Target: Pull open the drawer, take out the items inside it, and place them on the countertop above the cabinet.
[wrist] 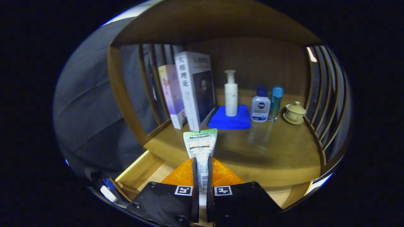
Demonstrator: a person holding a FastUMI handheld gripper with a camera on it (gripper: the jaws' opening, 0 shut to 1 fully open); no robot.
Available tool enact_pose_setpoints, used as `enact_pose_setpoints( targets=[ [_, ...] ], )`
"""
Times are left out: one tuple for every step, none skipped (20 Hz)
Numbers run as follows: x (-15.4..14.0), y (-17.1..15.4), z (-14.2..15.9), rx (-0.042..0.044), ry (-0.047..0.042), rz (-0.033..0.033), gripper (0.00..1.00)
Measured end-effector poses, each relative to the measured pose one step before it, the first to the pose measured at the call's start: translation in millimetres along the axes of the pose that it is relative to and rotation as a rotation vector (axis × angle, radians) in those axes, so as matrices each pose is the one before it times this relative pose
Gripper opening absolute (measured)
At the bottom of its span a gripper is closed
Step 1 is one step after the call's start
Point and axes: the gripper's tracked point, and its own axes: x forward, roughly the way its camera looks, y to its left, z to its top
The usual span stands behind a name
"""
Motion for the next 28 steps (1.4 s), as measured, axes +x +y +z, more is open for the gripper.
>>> enact_pose_setpoints(
  targets=[
    [7.17,-6.05,4.36,0.05072,-0.00826,-0.02476,0.11],
    [6.71,-7.99,5.59,0.04597,-0.00551,-0.02293,0.11],
    [5.37,-9.44,2.07,0.02947,0.00476,-0.01986,0.12],
    [5.59,-6.31,1.68,0.02808,0.00496,-0.015,0.12],
    [7.31,-4.12,0.14,0.03126,0.00326,-0.01618,0.12],
    [6.67,-3.23,-0.62,0.02097,0.01405,-0.00907,0.12],
    [1.72,-4.24,-1.18,0.0227,0.00377,-0.01511,0.12],
    [3.2,-5.64,0.33,0.02021,0.00846,-0.01785,0.12],
    [2.83,-0.86,-3.87,0.02828,0.01749,-0.0024,0.12],
    [1.53,0.99,0.58,0.02703,0.0062,0.00737,0.12],
    [6.16,-0.12,-1.63,0.01885,0.01508,-0.00199,0.12],
    [3.82,-1.65,-0.79,0.01322,0.00896,-0.00647,0.12],
    [5.16,-0.53,-0.07,0.0094,0.0035,-0.01447,0.15],
    [5.63,-1.94,-1.82,-0.00112,0.00495,-0.0115,0.17],
    [1.44,-1.54,-1.65,0.00449,0.00283,-0.01325,0.17],
    [1.01,-1.23,0.37,0.01462,-0.00535,-0.01403,0.17],
    [3.78,0.31,-1.63,0.00997,-0.00086,-0.00808,0.17],
    [0.4,-0.1,0.59,0.0008,-0.00882,-0.00223,0.17],
    [1.75,-1.76,2.84,-0.0142,-0.02648,-0.00974,0.17],
    [-1.97,-4.11,5.08,-0.02019,-0.04113,-0.01335,0.22],
    [-7.97,-3.54,8.36,-0.01203,-0.05345,-0.02008,0.3],
    [-0.57,-1.33,9.26,0.00169,-0.06129,0.00261,0.43],
    [-7.16,5.09,6.77,0.01007,-0.05418,0.01775,0.57],
    [-5.71,-0.28,3.84,-0.00513,-0.04081,0.00195,0.71],
    [-13.0,-2.61,7.56,-0.01298,-0.02984,-0.00333,0.84],
    [-12.85,1.22,2.46,-0.02258,-0.02124,0.00721,0.98],
    [-12.26,2.52,1.29,-0.02735,-0.01748,0.00844,0.98],
    [-14.64,2.02,2.42,-0.03073,-0.03243,0.00719,0.98]
  ],
)
